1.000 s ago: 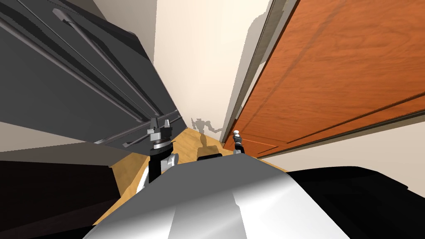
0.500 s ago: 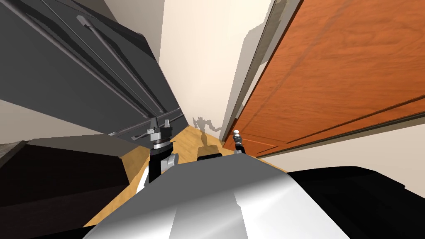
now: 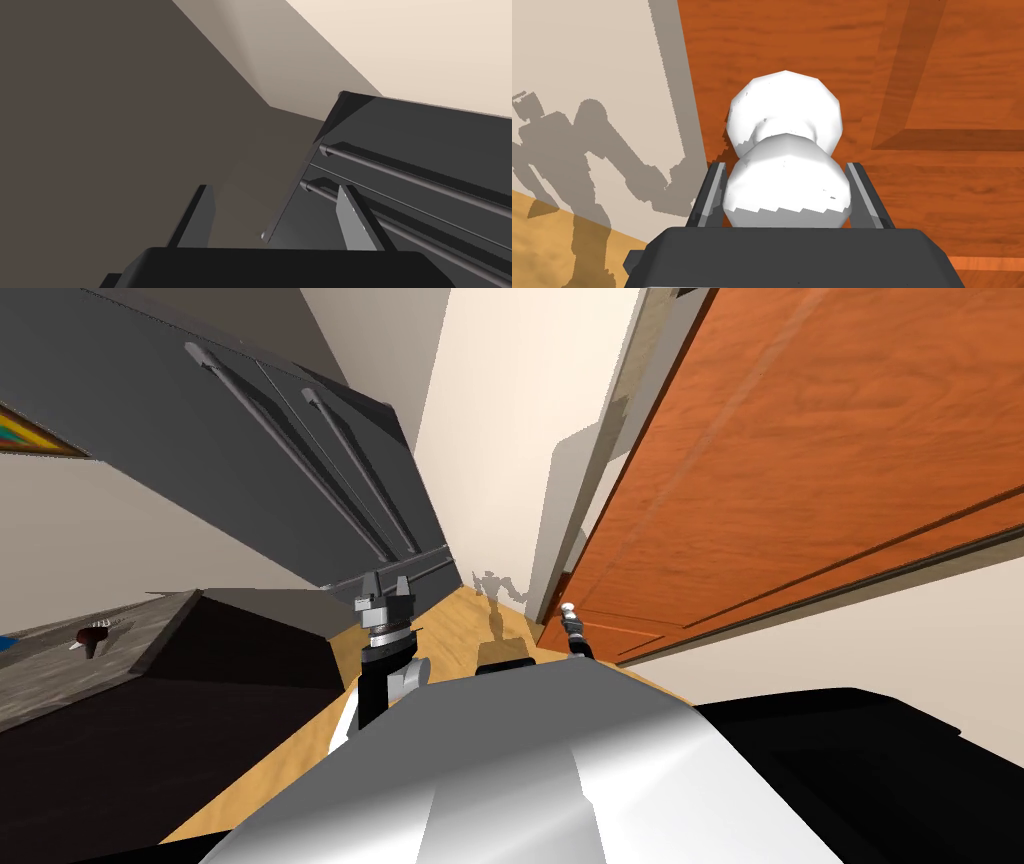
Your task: Pull the door open
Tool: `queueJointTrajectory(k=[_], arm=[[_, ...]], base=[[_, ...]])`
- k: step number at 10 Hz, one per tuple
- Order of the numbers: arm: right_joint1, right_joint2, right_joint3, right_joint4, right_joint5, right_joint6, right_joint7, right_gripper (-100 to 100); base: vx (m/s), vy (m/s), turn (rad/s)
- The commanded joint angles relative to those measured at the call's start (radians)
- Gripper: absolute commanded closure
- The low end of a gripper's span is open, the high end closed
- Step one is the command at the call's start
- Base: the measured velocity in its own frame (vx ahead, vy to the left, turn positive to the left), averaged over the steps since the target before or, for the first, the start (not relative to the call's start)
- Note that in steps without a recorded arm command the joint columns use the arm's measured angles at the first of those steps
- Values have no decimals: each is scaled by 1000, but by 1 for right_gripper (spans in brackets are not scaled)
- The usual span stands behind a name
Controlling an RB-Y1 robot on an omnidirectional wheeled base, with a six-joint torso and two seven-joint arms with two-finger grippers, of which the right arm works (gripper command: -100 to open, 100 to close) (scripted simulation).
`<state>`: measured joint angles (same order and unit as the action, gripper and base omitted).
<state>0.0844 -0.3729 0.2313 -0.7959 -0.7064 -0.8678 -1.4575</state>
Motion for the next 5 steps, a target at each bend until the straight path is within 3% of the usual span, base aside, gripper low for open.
queueJointTrajectory(k=[1, 2, 3, 5], arm=[[6, -18, 21, -12, 7, -7, -27, 100], [3, -9, 13, -3, 5, -5, -16, 100], [16, -26, 38, -9, 16, -16, -42, 100], [24, -39, 53, -15, 23, -25, -59, 100]], base=[[-227, -28, 115], [-106, -14, 34], [-160, -13, 124], [-212, -33, 98]])
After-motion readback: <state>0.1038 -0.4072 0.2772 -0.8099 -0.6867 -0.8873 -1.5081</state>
